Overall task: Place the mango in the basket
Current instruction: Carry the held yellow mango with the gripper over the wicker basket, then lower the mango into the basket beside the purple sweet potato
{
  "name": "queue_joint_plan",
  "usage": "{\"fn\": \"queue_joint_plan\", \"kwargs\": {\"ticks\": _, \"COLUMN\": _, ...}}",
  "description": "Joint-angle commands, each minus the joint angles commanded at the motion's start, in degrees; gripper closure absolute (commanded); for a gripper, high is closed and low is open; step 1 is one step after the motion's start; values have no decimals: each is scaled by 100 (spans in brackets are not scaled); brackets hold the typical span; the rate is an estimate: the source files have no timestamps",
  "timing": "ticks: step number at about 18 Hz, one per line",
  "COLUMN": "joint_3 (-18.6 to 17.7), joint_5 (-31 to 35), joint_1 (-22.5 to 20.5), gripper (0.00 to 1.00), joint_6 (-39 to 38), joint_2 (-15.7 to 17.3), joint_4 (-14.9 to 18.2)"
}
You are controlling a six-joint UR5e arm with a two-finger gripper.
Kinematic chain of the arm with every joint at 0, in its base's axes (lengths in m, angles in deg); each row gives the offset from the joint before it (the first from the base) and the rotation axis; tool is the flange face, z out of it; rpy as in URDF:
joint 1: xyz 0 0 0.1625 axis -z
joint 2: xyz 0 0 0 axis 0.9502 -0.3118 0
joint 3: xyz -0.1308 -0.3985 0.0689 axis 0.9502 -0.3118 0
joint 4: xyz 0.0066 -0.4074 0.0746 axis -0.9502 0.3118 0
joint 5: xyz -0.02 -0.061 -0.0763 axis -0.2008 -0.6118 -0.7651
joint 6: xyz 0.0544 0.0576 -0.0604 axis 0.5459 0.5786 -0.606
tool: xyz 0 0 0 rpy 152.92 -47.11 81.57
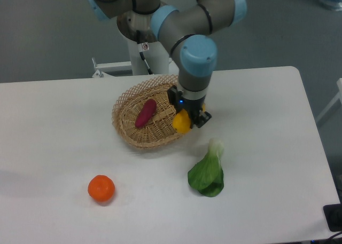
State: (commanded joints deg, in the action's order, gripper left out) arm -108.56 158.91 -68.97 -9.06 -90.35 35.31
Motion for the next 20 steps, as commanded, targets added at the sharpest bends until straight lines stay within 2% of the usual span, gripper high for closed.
{"fn": "queue_joint_plan", "kwargs": {"ticks": 6, "joint_3": -167, "joint_5": 0, "joint_1": 70, "gripper": 65, "joint_6": -9, "joint_2": -17, "joint_4": -9}}
{"fn": "queue_joint_plan", "kwargs": {"ticks": 9, "joint_3": -176, "joint_5": -9, "joint_1": 79, "gripper": 57, "joint_6": -17, "joint_2": -44, "joint_4": -9}}
{"fn": "queue_joint_plan", "kwargs": {"ticks": 12, "joint_3": -176, "joint_5": -17, "joint_1": 114, "gripper": 42, "joint_6": -9, "joint_2": -61, "joint_4": 0}}
{"fn": "queue_joint_plan", "kwargs": {"ticks": 14, "joint_3": -176, "joint_5": -35, "joint_1": 123, "gripper": 23, "joint_6": -9, "joint_2": -79, "joint_4": 0}}
{"fn": "queue_joint_plan", "kwargs": {"ticks": 15, "joint_3": -176, "joint_5": -35, "joint_1": 123, "gripper": 9, "joint_6": -9, "joint_2": -88, "joint_4": -9}}
{"fn": "queue_joint_plan", "kwargs": {"ticks": 16, "joint_3": -176, "joint_5": -35, "joint_1": 123, "gripper": 2, "joint_6": -9, "joint_2": -88, "joint_4": -9}}
{"fn": "queue_joint_plan", "kwargs": {"ticks": 20, "joint_3": -89, "joint_5": -44, "joint_1": 123, "gripper": 0, "joint_6": -9, "joint_2": -79, "joint_4": -26}}
